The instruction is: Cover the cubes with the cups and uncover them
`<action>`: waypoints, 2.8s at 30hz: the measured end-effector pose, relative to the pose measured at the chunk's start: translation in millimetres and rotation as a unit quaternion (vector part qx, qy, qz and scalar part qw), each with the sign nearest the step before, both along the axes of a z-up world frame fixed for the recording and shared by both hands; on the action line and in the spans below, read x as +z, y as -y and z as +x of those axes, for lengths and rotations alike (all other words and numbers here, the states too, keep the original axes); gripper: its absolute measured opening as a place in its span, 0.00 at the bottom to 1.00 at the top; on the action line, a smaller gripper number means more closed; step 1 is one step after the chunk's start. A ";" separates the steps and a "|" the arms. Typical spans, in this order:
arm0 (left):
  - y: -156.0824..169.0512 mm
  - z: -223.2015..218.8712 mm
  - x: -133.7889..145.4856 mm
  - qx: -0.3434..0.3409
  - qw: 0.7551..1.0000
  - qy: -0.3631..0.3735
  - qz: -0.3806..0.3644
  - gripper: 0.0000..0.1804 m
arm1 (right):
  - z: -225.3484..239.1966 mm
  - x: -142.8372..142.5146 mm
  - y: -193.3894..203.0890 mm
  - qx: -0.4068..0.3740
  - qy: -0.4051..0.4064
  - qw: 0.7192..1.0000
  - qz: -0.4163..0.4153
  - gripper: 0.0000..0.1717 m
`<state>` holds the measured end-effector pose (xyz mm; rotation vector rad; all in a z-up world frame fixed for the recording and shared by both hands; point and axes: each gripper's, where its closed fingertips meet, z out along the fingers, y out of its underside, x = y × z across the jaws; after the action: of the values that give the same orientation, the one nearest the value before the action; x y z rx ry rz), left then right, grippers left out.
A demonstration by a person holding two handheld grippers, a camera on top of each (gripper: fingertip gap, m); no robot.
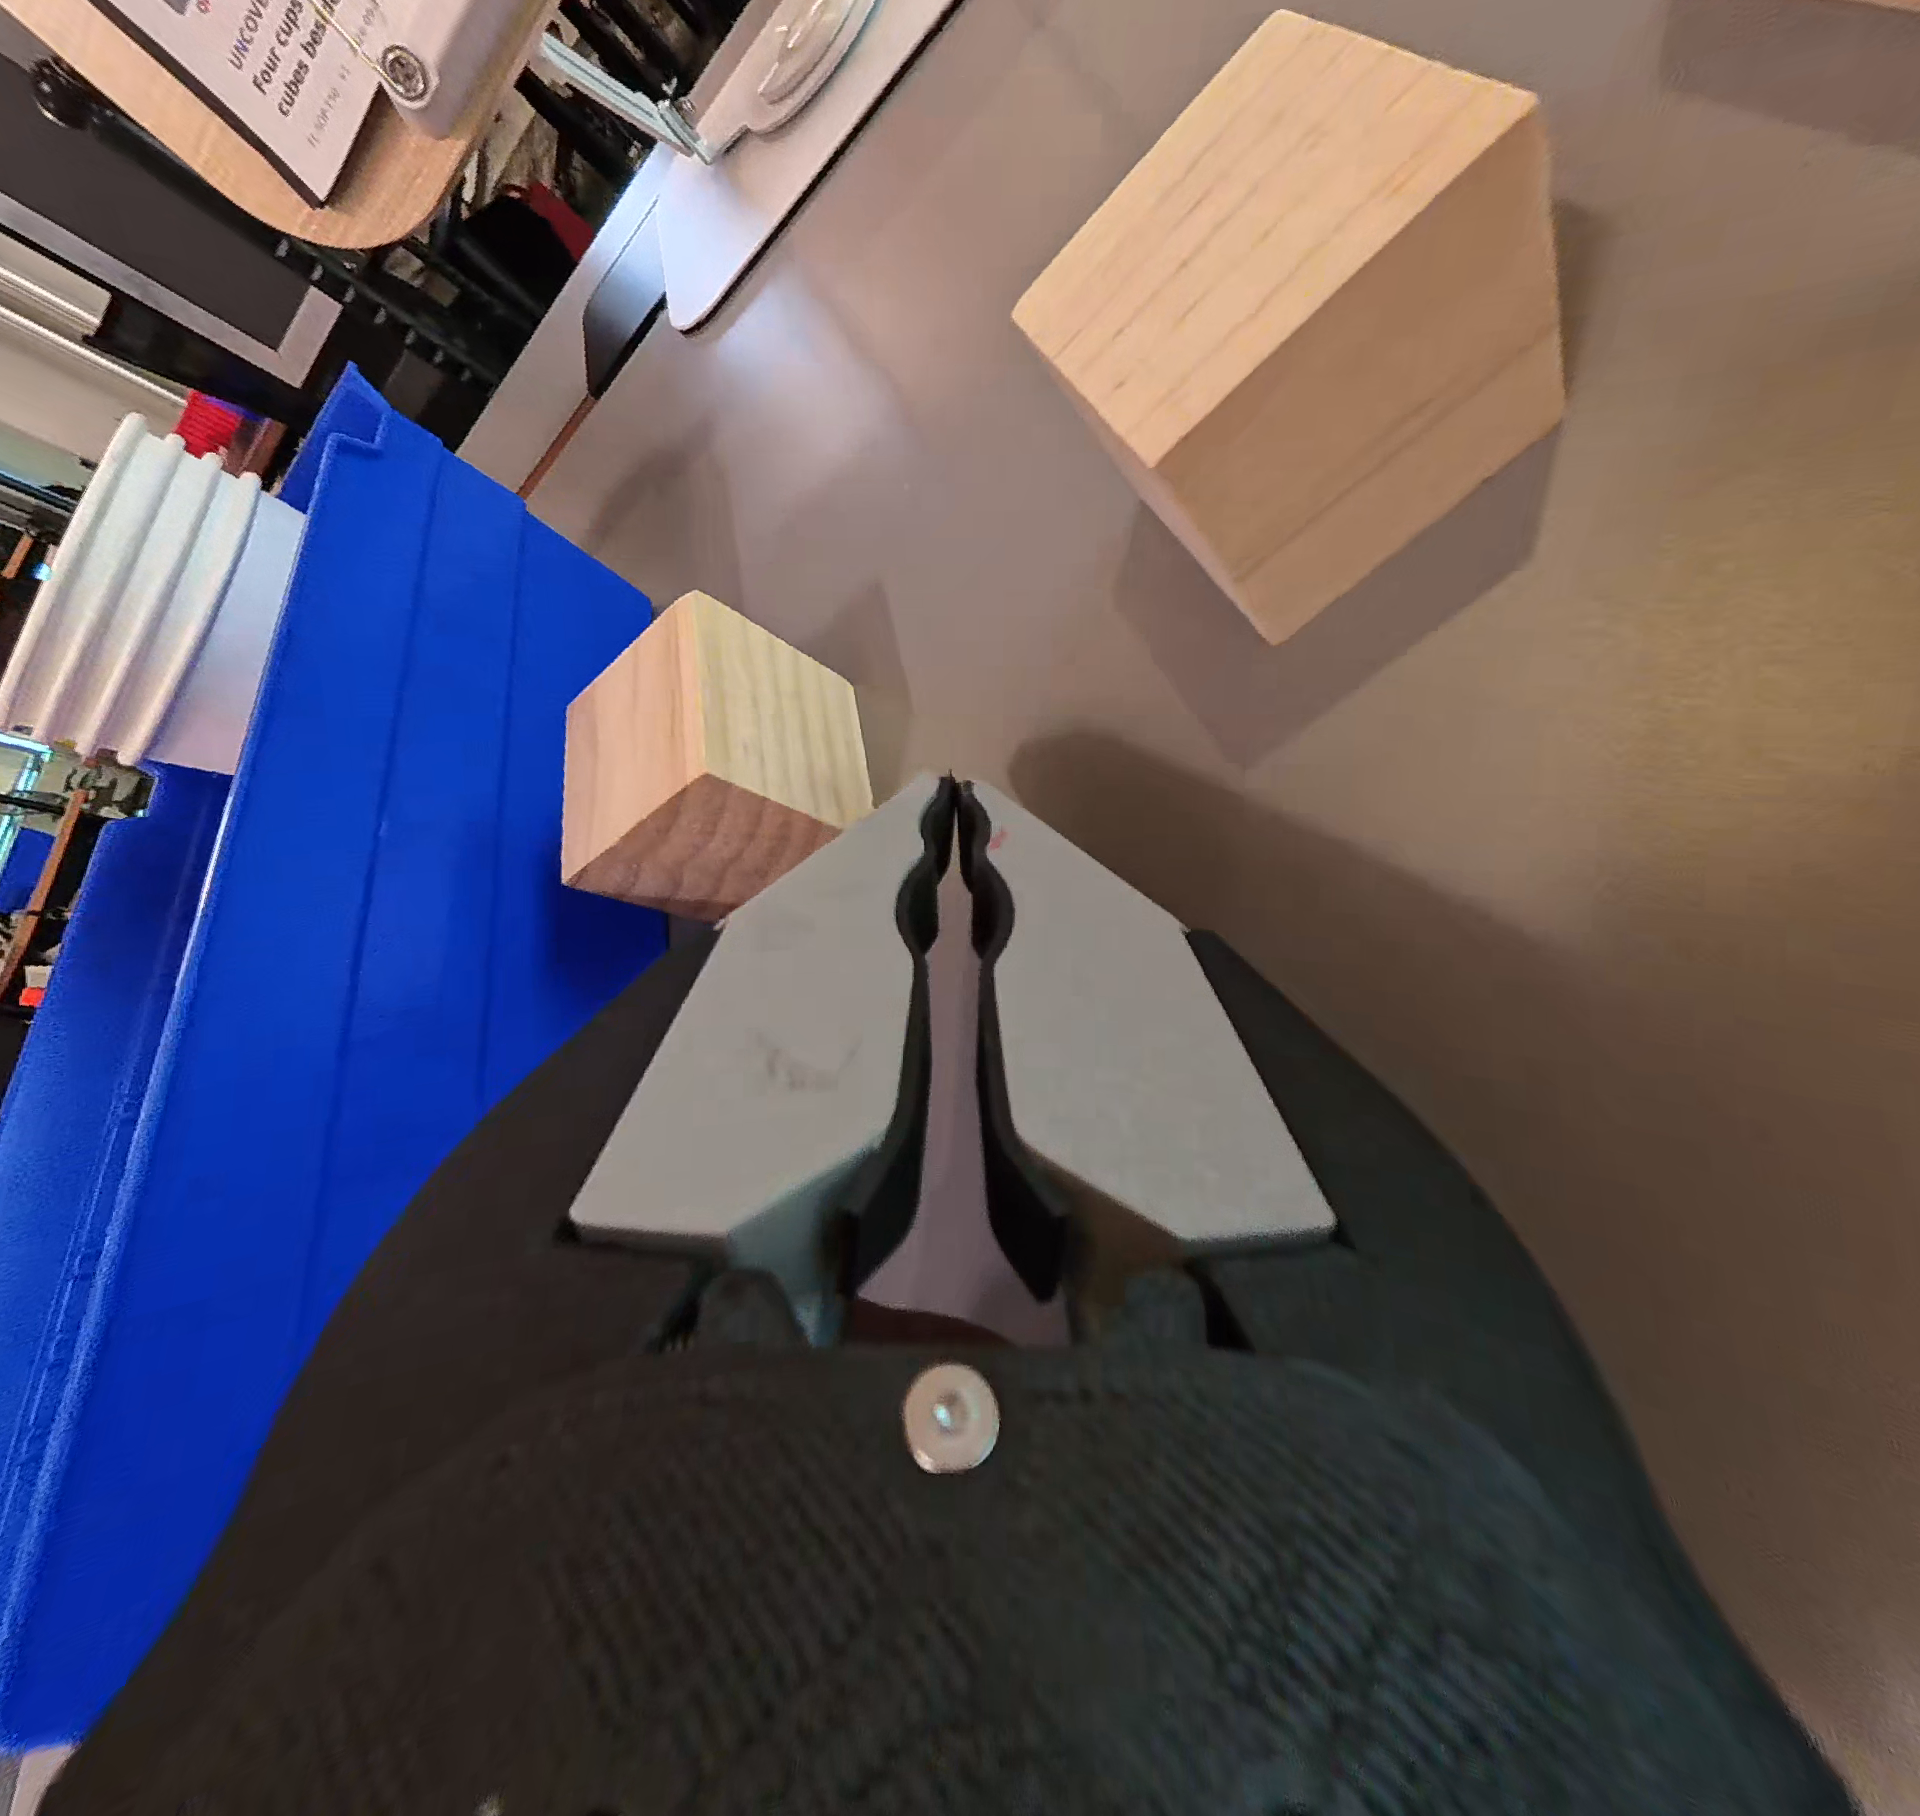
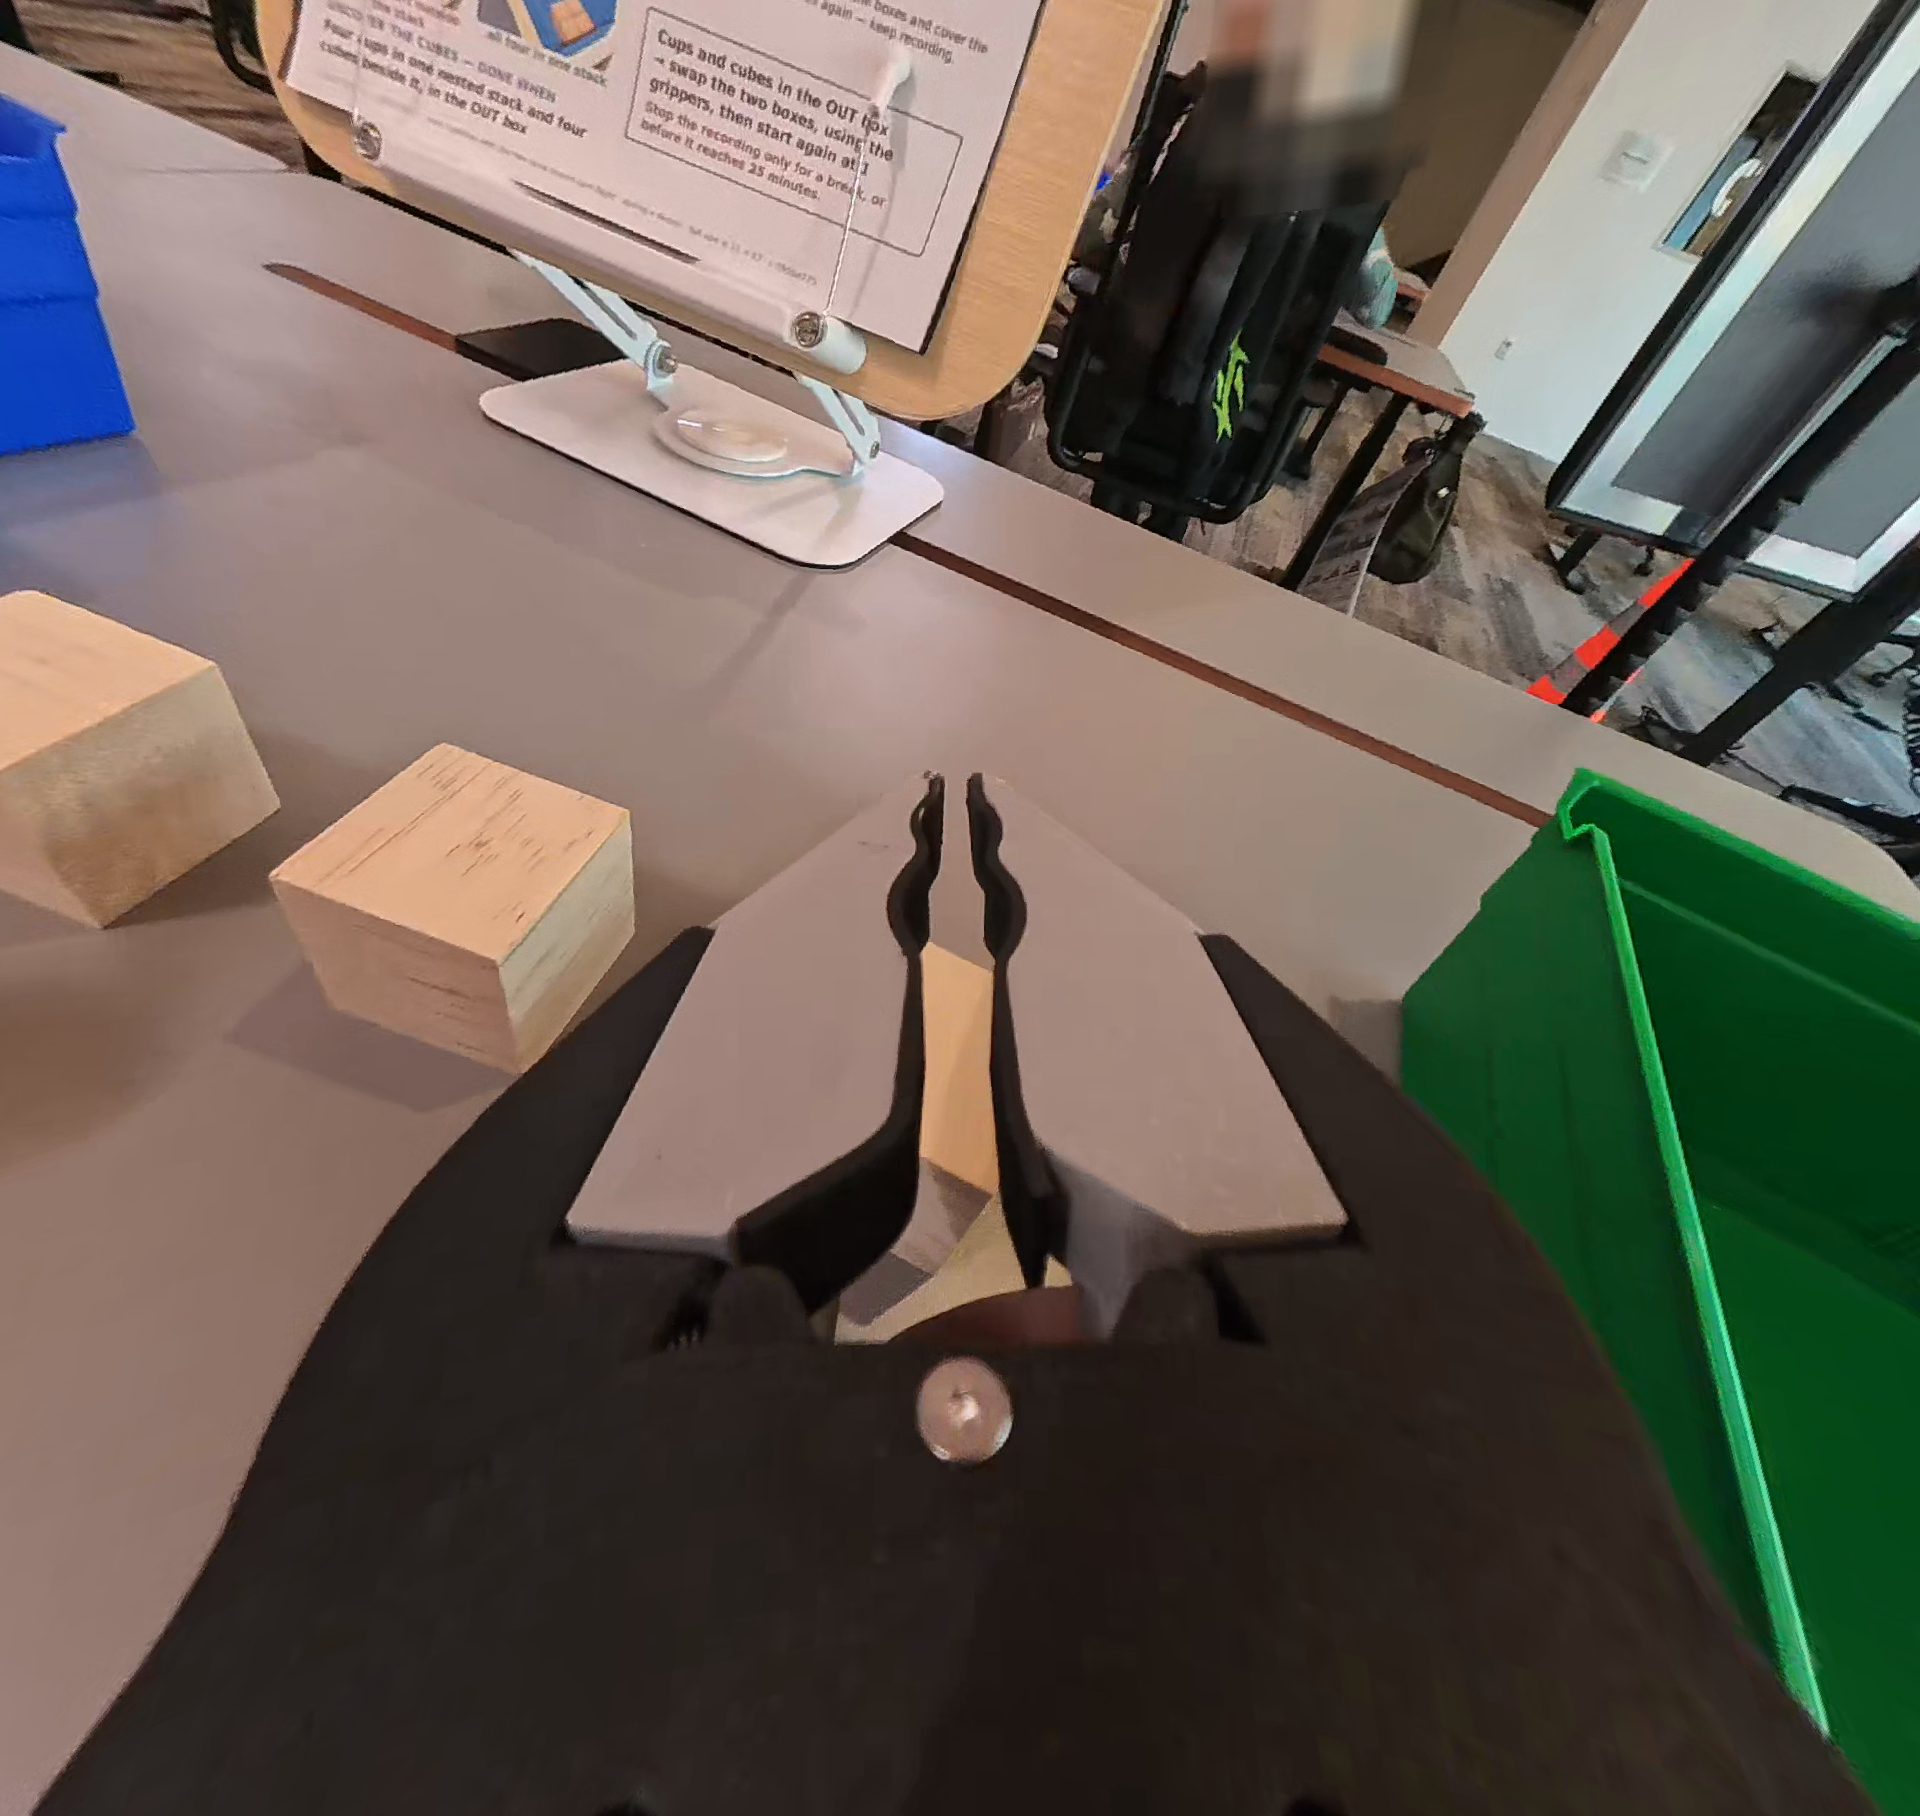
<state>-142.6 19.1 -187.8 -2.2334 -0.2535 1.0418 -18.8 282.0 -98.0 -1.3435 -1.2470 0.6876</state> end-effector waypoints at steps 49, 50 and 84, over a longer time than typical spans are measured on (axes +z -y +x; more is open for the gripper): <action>73.7 -167.2 88.0 0.008 0.966 0.200 -0.162 0.02 | -1.4 14.0 23.8 0.030 -0.012 0.998 0.060 0.00; 77.1 -163.3 88.5 0.007 0.965 0.212 -0.155 0.01 | -1.0 15.3 24.7 0.031 -0.015 0.998 0.060 0.00; 122.4 -154.6 142.6 0.027 0.982 0.181 -0.056 0.01 | -1.2 15.9 28.2 0.039 -0.014 0.997 0.061 0.00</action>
<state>-297.2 -103.3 -45.2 -2.5246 -0.4211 0.6831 -20.0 253.8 -82.2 -1.1868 -1.3023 0.6716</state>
